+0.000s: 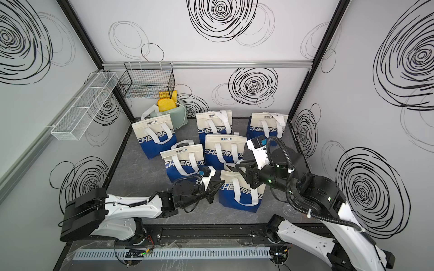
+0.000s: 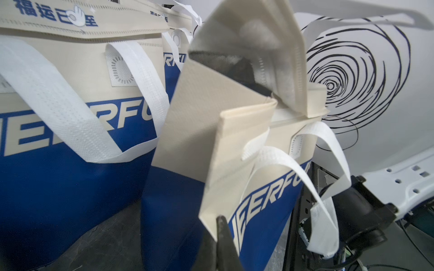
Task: Open the takeout bag
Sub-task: Open the takeout bag at the center of the board.
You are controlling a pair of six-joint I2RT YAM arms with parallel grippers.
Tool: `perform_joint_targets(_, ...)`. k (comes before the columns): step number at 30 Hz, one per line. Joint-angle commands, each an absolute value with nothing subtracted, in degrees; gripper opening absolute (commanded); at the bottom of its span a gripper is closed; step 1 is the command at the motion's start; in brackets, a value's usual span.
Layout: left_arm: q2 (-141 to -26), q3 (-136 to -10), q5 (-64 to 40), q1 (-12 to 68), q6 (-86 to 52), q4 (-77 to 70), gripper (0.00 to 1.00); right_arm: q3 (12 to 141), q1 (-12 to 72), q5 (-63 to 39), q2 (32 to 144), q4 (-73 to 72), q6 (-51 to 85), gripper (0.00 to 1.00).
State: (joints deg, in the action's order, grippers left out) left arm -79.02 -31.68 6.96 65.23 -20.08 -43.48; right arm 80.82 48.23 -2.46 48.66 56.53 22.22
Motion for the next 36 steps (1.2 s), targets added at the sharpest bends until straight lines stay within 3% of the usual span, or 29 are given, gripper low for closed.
perform_joint_targets(1,-80.6,-32.8,9.8,64.0,-21.4,-40.6,0.00,78.1,49.5,-0.9,49.7,57.8,21.8,0.41)
perform_joint_targets(5,-80.4,-33.5,10.5,61.9,-22.2,-39.0,0.00,74.7,52.5,5.8,50.6,57.7,23.0,0.50)
perform_joint_targets(17,-79.6,-33.5,7.5,60.3,-19.9,-38.6,0.00,73.4,55.3,26.9,56.5,59.8,25.2,0.51)
perform_joint_targets(31,-78.2,-32.9,6.1,60.3,-18.7,-38.7,0.00,71.0,55.2,28.9,59.7,57.5,25.8,0.32)
perform_joint_targets(36,-78.3,-32.9,5.9,60.3,-18.5,-38.9,0.00,69.7,55.4,28.4,60.8,56.5,25.8,0.30)
